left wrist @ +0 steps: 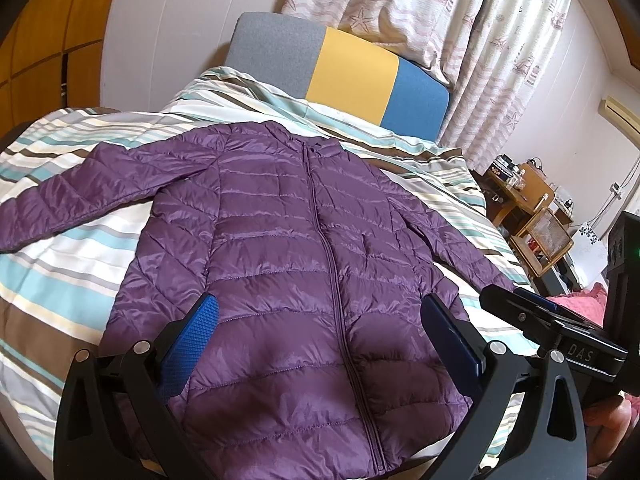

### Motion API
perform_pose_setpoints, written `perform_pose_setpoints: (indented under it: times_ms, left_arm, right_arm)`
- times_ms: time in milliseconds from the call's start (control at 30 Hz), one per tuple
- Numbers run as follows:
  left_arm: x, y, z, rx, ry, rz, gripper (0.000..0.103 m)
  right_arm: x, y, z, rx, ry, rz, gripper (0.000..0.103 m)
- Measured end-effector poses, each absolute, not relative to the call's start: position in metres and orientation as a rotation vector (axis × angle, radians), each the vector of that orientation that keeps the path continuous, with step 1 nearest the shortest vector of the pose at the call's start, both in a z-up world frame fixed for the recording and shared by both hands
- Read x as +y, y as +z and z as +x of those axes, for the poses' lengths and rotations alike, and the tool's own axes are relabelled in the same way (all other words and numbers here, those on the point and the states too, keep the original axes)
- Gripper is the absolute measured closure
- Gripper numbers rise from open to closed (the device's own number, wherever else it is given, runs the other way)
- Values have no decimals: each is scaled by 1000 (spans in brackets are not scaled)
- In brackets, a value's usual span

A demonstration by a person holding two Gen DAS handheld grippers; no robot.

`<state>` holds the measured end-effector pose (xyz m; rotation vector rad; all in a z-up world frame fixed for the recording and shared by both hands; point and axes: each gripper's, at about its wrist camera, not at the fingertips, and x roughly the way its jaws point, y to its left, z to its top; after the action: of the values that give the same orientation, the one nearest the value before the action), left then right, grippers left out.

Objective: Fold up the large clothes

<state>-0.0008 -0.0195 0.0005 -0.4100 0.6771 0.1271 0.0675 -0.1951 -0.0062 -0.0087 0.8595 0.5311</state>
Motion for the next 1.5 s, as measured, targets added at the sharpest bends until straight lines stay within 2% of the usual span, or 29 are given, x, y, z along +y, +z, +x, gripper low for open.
perform_pose_setpoints:
  times_ms: [1500]
  left_arm:
    - [-23, -12, -2, 711, 118, -436, 3]
  right_arm:
    - [-196, -13, 72, 885, 535, -1, 2]
